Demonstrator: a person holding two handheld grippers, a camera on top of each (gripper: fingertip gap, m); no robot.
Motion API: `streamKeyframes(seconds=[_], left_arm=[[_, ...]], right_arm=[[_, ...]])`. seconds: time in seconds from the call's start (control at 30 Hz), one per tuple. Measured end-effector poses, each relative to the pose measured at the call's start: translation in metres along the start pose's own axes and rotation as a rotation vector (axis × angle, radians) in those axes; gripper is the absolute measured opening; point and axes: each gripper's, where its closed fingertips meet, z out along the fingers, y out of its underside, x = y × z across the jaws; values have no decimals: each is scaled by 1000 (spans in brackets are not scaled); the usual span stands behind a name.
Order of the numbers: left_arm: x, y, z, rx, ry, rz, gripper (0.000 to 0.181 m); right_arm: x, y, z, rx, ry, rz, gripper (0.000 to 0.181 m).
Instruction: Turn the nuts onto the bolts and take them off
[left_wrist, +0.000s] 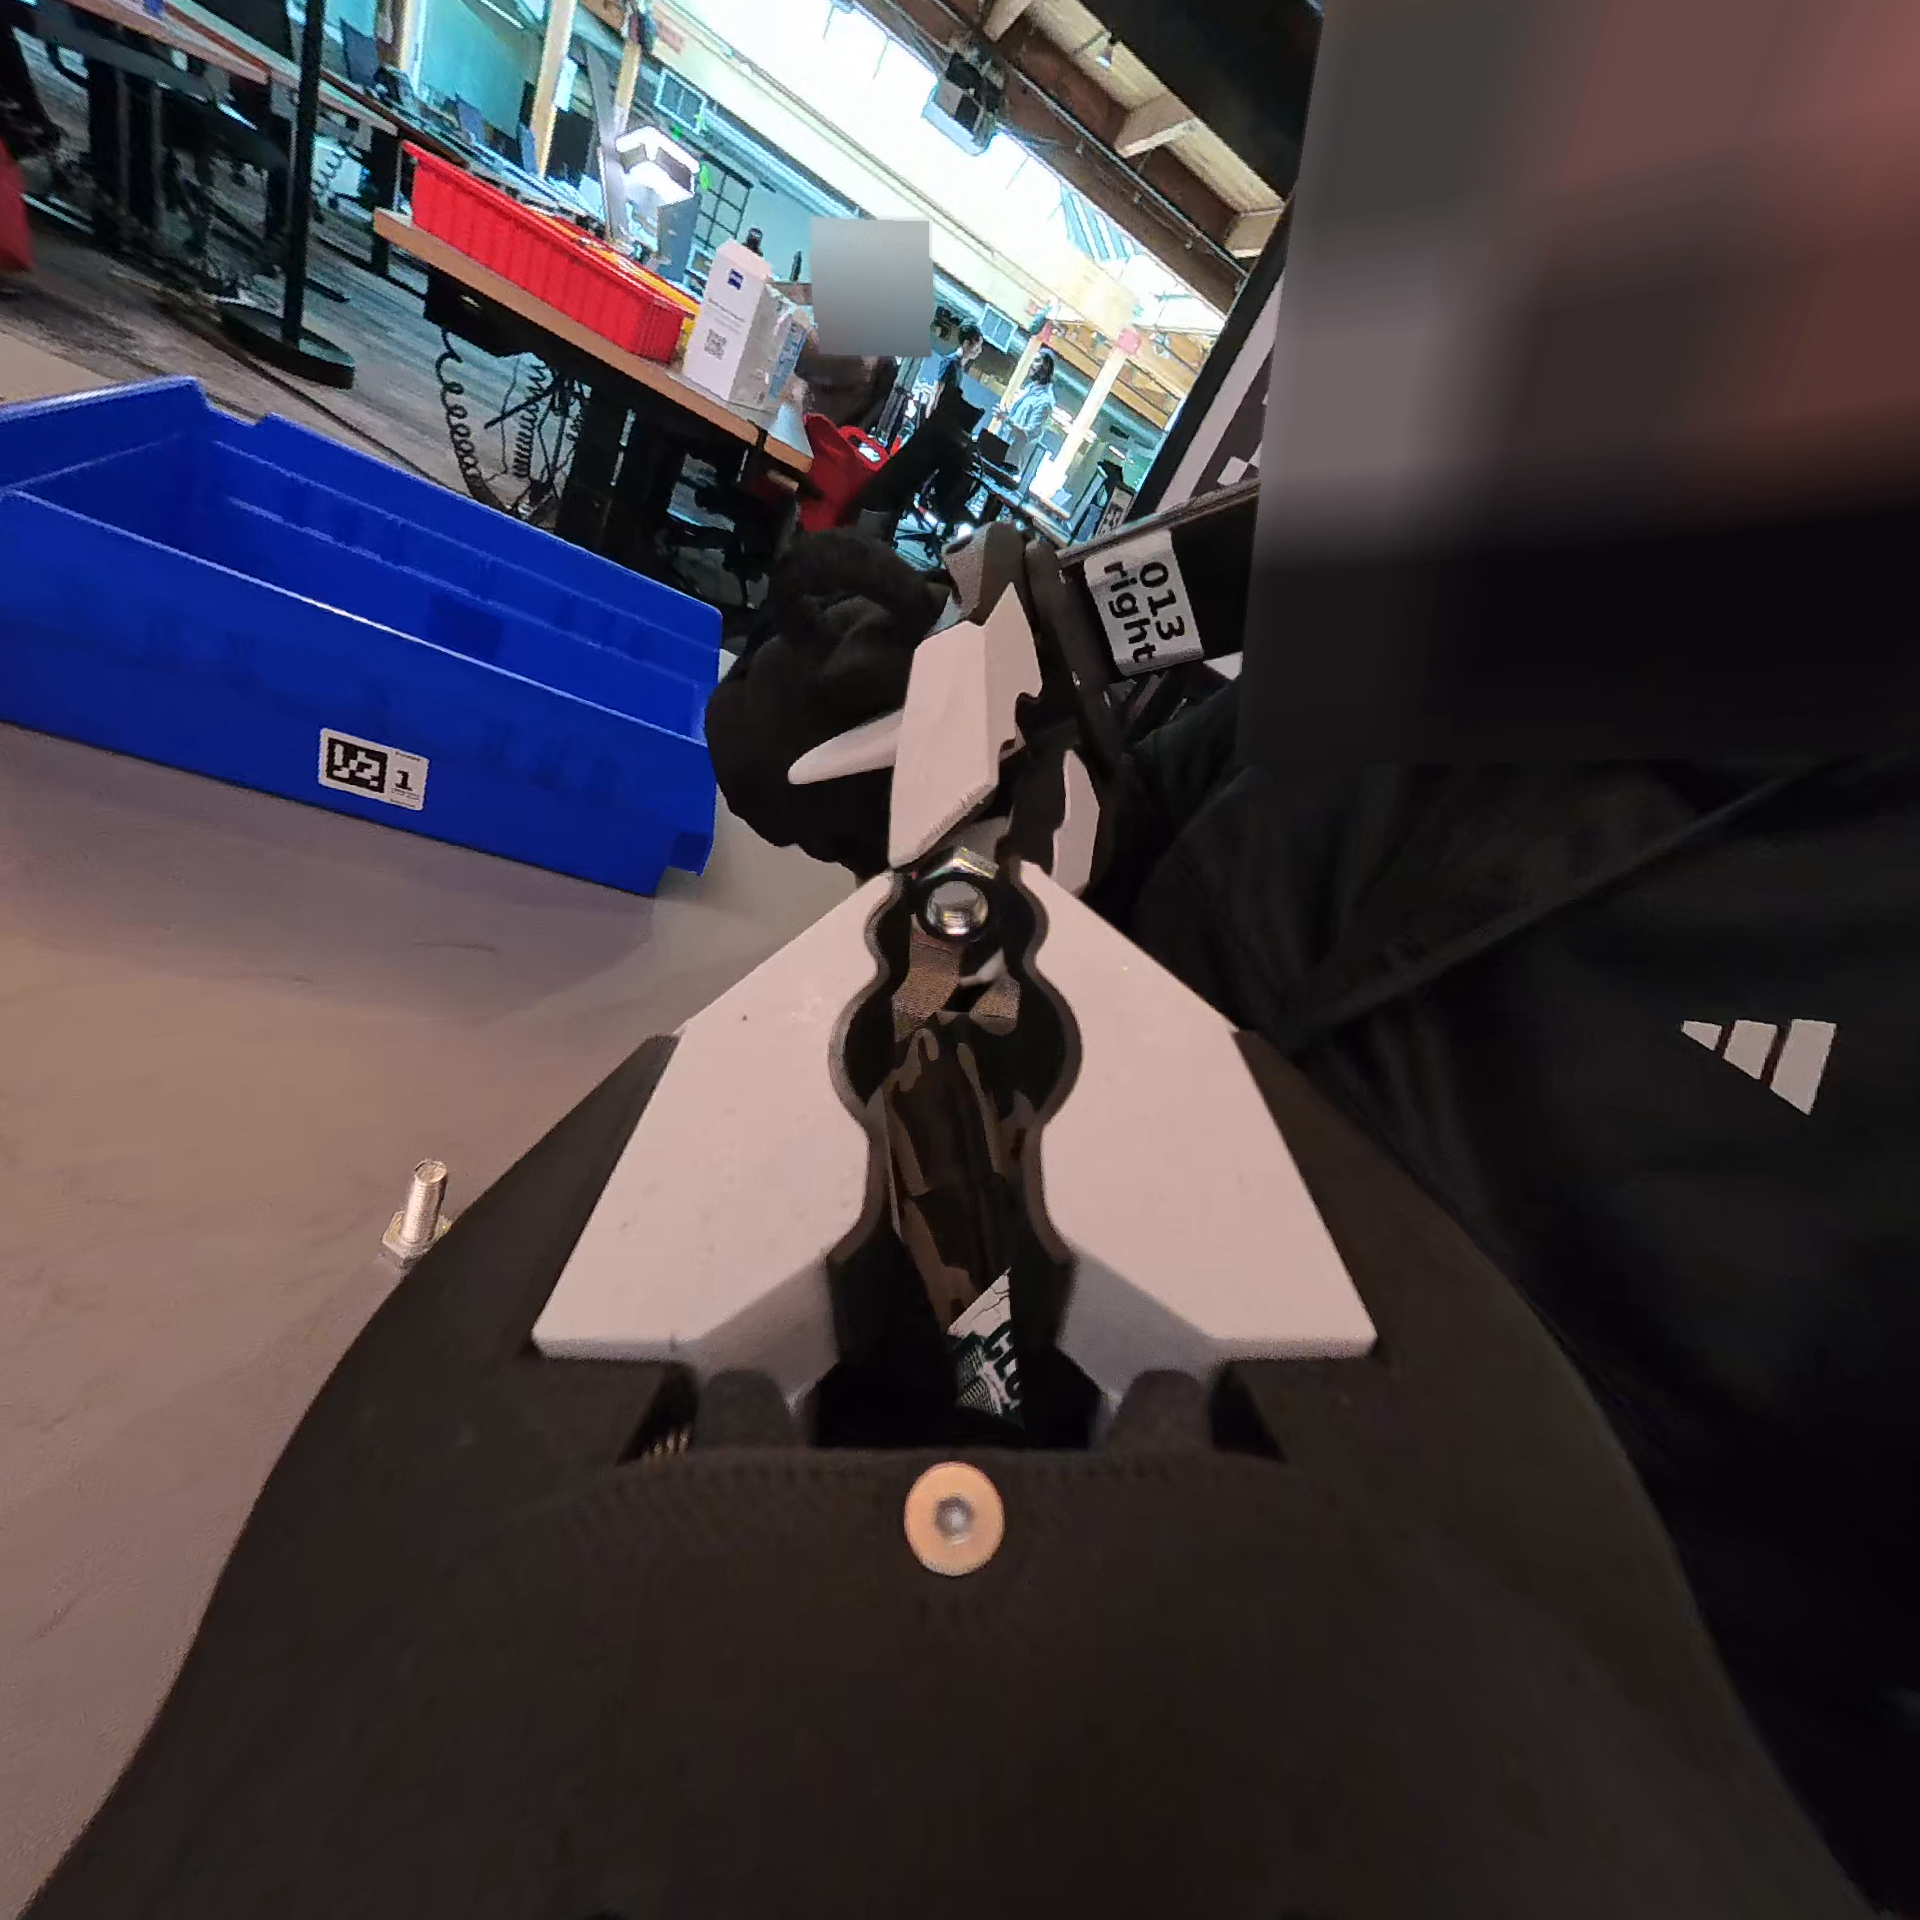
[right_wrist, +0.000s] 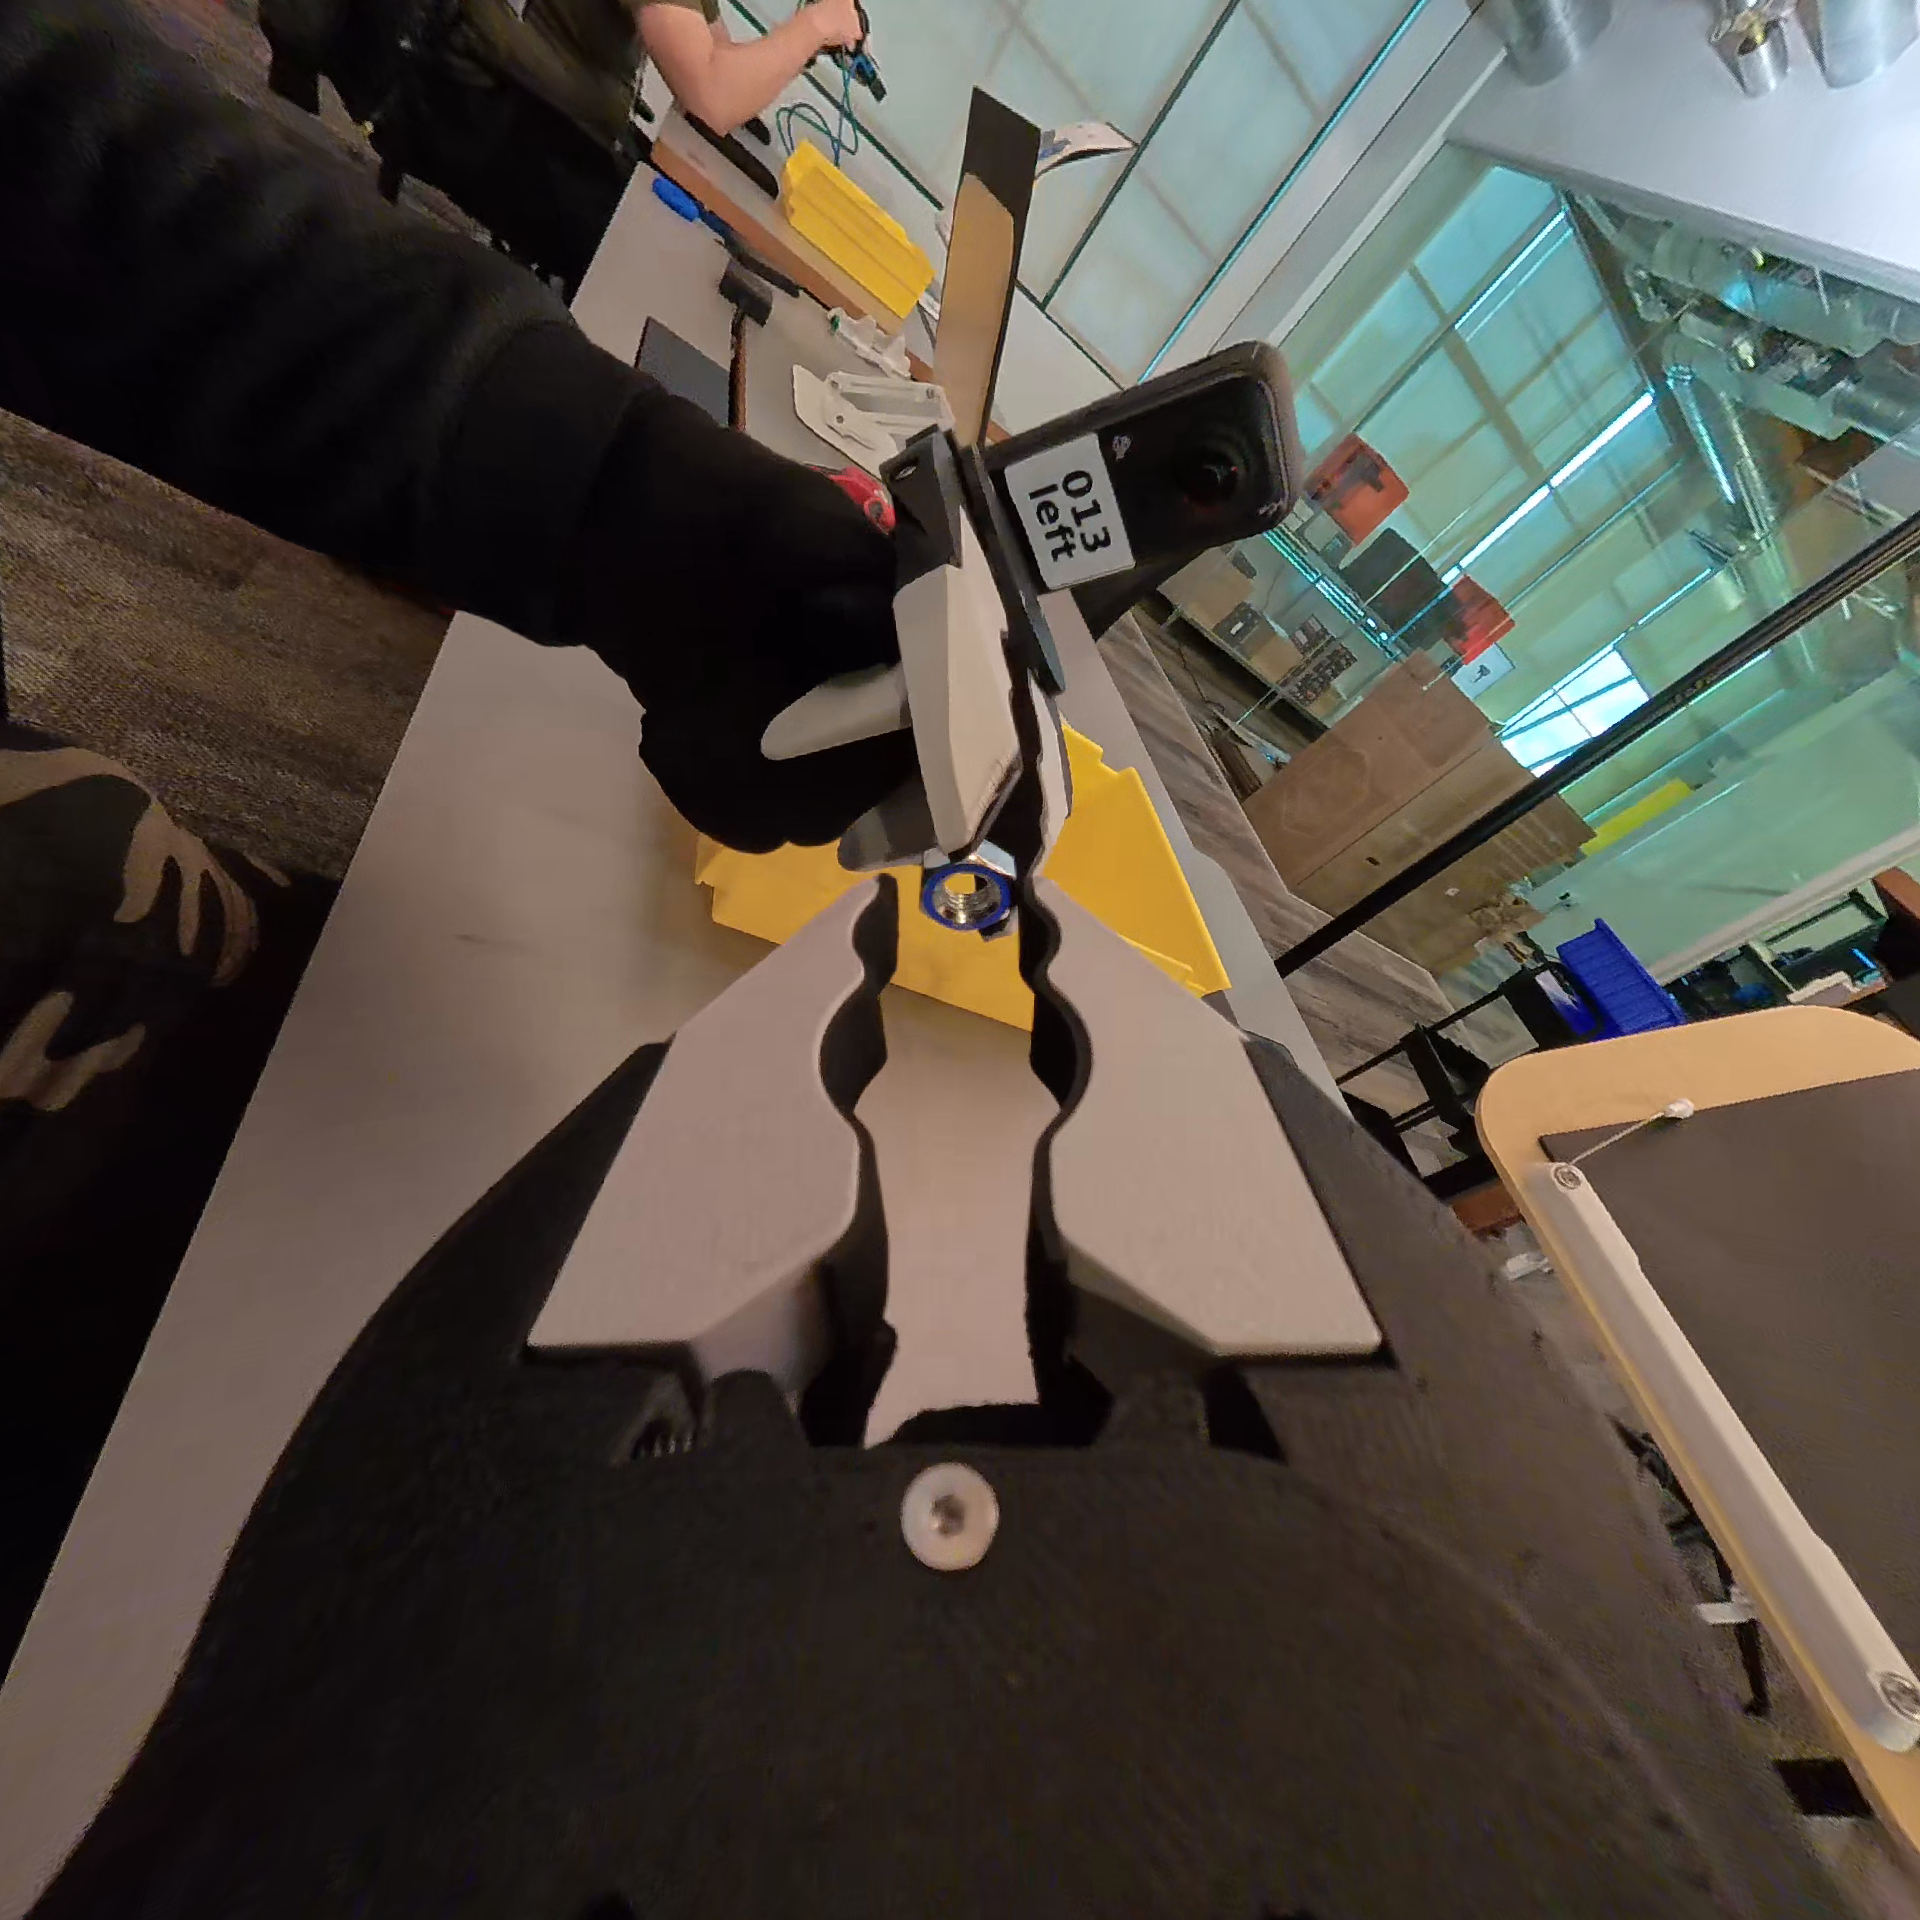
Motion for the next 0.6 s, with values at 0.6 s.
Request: streamKeyframes(seconds=[0.6], left_arm=[[-20,2,-1,25,-83,-26,20]], right_arm=[[10,18,-14,-48,-64,131,15]])
